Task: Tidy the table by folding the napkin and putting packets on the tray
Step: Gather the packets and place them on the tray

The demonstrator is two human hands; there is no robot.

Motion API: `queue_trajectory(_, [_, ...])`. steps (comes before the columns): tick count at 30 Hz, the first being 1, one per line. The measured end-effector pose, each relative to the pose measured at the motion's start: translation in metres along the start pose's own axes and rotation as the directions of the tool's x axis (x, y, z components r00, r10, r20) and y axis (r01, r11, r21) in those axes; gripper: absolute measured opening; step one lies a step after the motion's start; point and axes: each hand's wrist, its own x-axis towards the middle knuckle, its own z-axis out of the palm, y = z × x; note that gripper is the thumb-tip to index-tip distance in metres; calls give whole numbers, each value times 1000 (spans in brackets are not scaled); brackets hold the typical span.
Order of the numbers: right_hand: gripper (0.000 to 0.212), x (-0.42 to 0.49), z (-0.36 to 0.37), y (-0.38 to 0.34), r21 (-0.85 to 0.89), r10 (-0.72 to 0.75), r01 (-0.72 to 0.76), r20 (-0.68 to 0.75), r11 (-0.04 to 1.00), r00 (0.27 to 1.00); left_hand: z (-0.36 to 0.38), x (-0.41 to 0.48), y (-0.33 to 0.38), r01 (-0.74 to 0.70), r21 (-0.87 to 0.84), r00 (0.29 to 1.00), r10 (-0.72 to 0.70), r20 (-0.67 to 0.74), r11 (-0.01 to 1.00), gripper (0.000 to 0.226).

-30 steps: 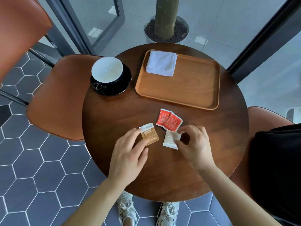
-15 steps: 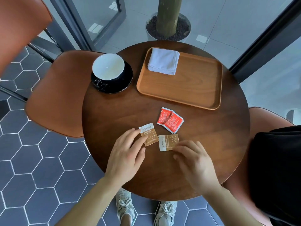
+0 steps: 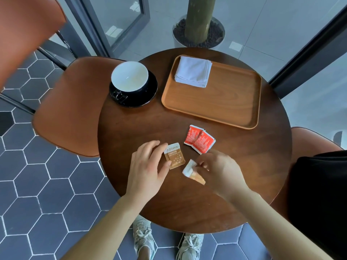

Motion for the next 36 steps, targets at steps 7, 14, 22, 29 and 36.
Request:
queue_trajectory(7, [8,29,5,-34,406,275,-271,50,873,960,-10,8,-34,-34,276,997,14,76,961,53])
queue_trajectory(14, [27,23,27,-57,-1,233,-233,-54,972,971,-1,5,-39,26,374,986,-85,143,927,66])
queue_trajectory(22, [36,27,44,-77,65,322,-317,-105,946,941,0,5,-41,64,323,992,-97,85,944,68])
queue_trajectory(29, [29,32,47,-74,280,481,-473,46,835,876,1,4,-43,65,309,993,-91,70,949,70])
queue_trajectory(36, [30,34,27,-63,419,463,-422,5,804,887,-5,20,-38,95,297,993,-112,43,950,61])
